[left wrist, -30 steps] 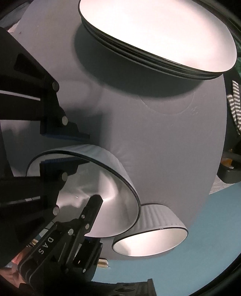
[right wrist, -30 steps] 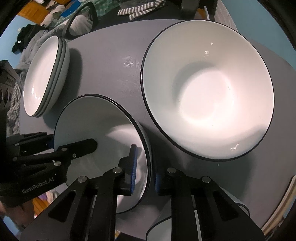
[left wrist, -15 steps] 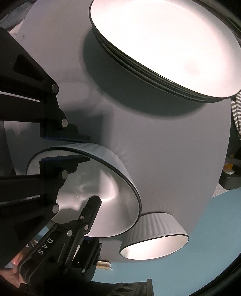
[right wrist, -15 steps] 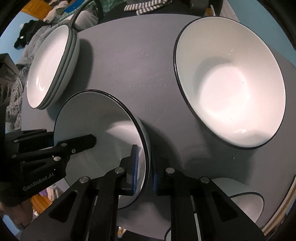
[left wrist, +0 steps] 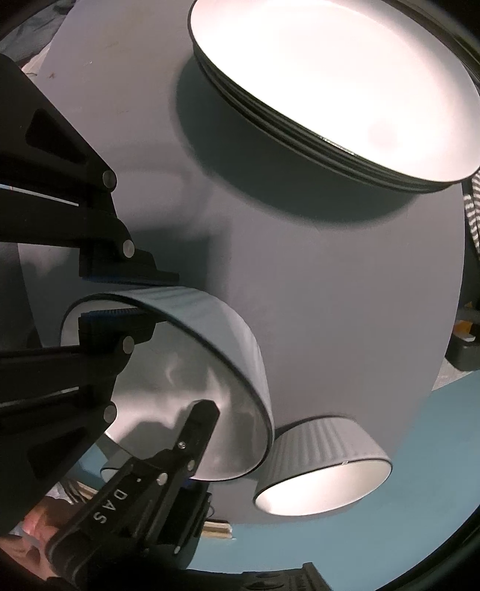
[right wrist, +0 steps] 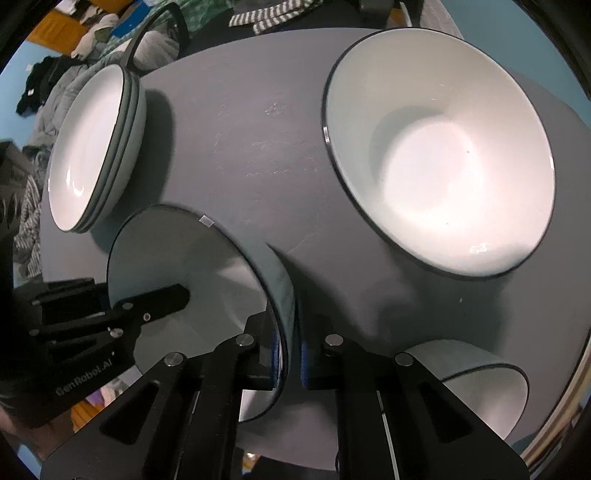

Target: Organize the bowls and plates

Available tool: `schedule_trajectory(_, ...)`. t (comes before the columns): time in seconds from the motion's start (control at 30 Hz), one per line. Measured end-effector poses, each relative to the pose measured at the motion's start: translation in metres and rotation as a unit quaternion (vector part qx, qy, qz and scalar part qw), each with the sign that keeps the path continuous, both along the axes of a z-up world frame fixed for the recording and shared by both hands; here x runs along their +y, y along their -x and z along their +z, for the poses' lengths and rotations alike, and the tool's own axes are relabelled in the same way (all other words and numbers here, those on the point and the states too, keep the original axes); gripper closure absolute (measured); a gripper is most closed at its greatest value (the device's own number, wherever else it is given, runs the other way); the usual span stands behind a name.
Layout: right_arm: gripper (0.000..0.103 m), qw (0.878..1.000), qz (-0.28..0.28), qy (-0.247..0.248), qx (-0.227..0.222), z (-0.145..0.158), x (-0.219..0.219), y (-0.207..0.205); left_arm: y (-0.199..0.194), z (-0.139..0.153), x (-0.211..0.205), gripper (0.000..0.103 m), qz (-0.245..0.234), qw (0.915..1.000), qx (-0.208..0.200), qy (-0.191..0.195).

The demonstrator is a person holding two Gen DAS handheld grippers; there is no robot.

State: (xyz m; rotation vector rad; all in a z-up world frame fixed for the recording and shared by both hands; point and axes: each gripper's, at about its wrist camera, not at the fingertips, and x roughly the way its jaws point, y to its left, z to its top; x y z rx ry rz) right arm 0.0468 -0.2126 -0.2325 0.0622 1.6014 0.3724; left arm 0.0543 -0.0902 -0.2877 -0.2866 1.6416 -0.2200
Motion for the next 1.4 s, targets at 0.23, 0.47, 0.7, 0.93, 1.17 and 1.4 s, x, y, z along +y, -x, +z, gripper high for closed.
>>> schedule_trajectory(0.23,0.095,1.0,-0.01,0.008,0.0,-0.003,-0.001,0.001,-0.001,0.005,-0.002,0.093,-0.003,1.0,-0.003,0.003)
schedule_trajectory(0.47,0.095,1.0,-0.028,0.001,-0.003,0.004,-0.019,0.0,-0.01,0.015,-0.002,0.093,-0.005,0.9999,-0.011,0.005)
schedule_trajectory(0.7,0.095,0.999,-0.046,-0.001,0.005,0.015,-0.022,0.004,-0.021,0.026,-0.009,0.093,-0.011,0.9998,-0.016,0.008)
schedule_trajectory(0.93,0.095,0.998,-0.062,0.006,0.004,0.039,-0.035,0.007,-0.033,0.052,-0.023,0.093,-0.021,0.999,-0.036,0.016)
schedule_trajectory(1.17,0.096,0.997,-0.077,0.002,-0.003,0.056,-0.045,-0.005,-0.046,0.072,-0.039,0.093,-0.029,0.9981,-0.049,0.023)
schedule_trajectory(1.4,0.095,0.996,-0.087,0.006,-0.02,0.068,-0.065,-0.018,-0.068,0.081,-0.053,0.093,-0.045,0.9967,-0.062,0.026)
